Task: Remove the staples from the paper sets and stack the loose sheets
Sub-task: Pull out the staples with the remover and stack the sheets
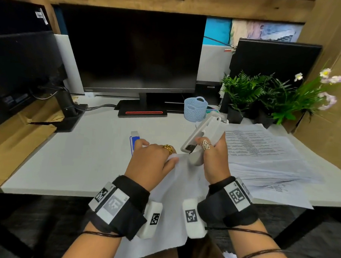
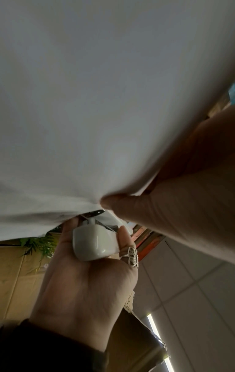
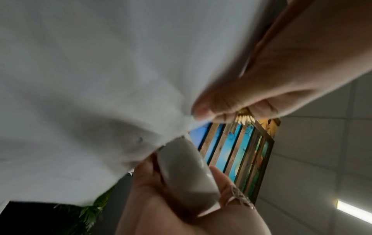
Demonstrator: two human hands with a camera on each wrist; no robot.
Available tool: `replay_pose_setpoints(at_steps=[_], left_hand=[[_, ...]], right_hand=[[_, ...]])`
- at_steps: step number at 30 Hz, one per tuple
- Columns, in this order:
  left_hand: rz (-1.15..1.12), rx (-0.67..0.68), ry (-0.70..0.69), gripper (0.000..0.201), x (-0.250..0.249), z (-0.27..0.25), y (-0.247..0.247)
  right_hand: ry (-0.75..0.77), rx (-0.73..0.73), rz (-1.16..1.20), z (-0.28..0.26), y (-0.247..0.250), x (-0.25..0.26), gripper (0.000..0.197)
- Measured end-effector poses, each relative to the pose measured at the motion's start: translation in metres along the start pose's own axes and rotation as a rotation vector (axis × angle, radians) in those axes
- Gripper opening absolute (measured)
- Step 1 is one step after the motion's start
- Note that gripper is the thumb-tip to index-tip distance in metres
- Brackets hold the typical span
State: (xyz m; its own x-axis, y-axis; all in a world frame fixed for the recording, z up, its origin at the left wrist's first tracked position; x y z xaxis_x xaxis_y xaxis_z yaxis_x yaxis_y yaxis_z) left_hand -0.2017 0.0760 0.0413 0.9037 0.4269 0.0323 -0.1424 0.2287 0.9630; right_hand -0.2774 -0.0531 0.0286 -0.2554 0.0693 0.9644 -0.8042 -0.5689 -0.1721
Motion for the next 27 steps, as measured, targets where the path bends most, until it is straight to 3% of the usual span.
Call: replay_pose_setpoints(at_steps=[5, 10, 16, 19, 27], left_hand=[[-0.006, 0.035, -0.044, 0.036, -0.011, 0.006, 0.000], [-0.010, 0.046, -0.072, 0.039, -0.016, 0.006, 0.001], [0.014, 0.030, -0.100, 0.040, -0.023, 0.008, 0.006], [0.007, 0.019, -0.112, 0.041, -0.024, 0.006, 0.007], [-0.002, 0.058, -0.115, 0.038, -0.024, 0.006, 0.005]], right_hand=[[-0.002, -0.113, 0.082, 0.001, 0.009, -0.006, 0.048], [-0.030, -0.120, 0.158, 0.007, 0.012, -0.007, 0.055], [0.019, -0.111, 0.109, 0.004, 0.009, -0.004, 0.016], [0.020, -0.137, 0.132, 0.003, 0.011, -0.006, 0.007], [-0.048, -0.057, 0.193, 0.008, 0.007, -0.010, 0.019]])
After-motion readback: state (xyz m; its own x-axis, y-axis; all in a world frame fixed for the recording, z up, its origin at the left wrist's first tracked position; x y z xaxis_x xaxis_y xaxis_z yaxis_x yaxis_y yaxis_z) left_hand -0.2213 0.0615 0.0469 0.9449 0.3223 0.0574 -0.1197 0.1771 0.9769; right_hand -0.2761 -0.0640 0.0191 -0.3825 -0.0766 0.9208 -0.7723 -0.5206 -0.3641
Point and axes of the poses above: each hand's wrist, its own z-axis towards the middle knuckle, its own y-axis out of the back of the hand, x = y × z, the point moved 9 cm from there along z, towards the middle knuckle, and after that the axes turned 6 degrees about -y, right-handed, at the moved point
